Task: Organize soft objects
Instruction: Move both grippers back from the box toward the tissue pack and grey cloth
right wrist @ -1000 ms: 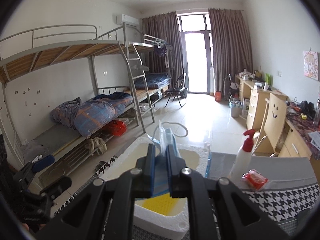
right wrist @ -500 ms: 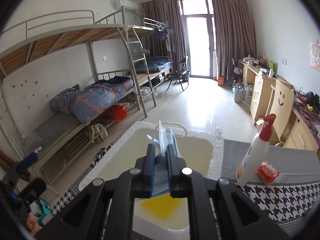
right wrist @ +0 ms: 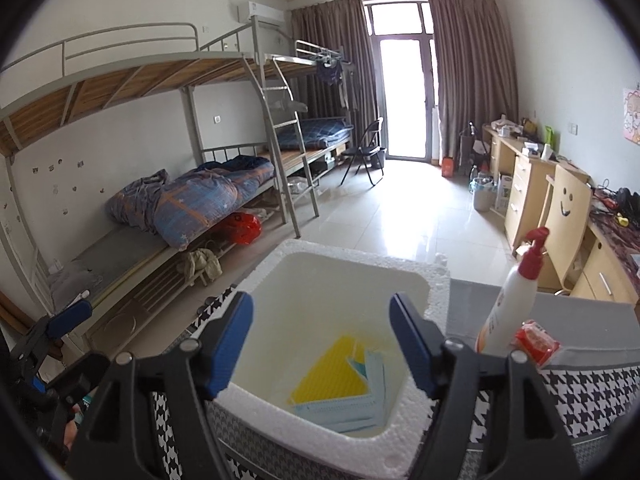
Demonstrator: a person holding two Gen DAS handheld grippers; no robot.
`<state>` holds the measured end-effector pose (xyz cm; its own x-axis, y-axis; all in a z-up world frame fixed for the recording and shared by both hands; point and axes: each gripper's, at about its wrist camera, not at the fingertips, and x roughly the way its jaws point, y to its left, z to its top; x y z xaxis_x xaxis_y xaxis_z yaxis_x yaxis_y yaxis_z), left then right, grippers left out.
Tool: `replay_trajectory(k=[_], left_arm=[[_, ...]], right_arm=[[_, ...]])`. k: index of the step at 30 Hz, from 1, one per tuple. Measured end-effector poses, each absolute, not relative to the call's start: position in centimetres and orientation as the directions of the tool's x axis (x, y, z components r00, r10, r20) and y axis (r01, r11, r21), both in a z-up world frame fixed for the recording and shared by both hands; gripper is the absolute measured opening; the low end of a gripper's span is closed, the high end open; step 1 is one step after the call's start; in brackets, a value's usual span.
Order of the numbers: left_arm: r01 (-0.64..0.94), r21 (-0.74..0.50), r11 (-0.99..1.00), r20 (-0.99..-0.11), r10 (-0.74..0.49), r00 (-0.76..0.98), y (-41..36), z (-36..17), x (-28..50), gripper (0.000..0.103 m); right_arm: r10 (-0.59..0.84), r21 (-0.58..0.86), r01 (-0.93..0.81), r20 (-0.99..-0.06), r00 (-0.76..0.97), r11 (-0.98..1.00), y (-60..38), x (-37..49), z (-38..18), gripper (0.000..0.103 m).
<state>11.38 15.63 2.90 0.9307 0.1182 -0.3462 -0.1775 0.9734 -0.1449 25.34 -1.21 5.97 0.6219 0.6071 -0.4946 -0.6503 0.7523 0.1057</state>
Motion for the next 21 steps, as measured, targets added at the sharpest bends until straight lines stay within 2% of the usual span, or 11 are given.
replay_trajectory(k=[3,5,7,10,21], left_arm=[[-0.170,-0.133,0.976,-0.346,0.115,0.931,15.1,2.9,11.3,0.102],[-0.158,-0.125,0.980,-0.347,0.106,0.932,14.7,2.9,11.2,0.102],[-0.149,-0.133,0.980,-0.346,0.095,0.933,14.5,3.0,11.0,0.102],[-0.135,-0.133,0.982,-0.340,0.082,0.937,14.0,3.2,10.6,0.102],[-0.117,-0.136,0.984,-0.326,0.067,0.943,12.5,4.2,9.5,0.102]], right_arm=[[0.607,0.102,-0.648,-0.481,0.632,0.755,-1.8,24.9,6.2,0.077],[0.614,0.107,-0.648,-0.465,0.638,0.754,-2.4,24.4,6.2,0.088],[0.610,0.112,-0.635,-0.443,0.657,0.765,-3.2,23.9,6.3,0.091],[0.610,0.120,-0.625,-0.421,0.671,0.771,-4.4,23.2,6.5,0.099],[0.605,0.114,-0.611,-0.366,0.707,0.783,-6.7,20.6,6.8,0.101]])
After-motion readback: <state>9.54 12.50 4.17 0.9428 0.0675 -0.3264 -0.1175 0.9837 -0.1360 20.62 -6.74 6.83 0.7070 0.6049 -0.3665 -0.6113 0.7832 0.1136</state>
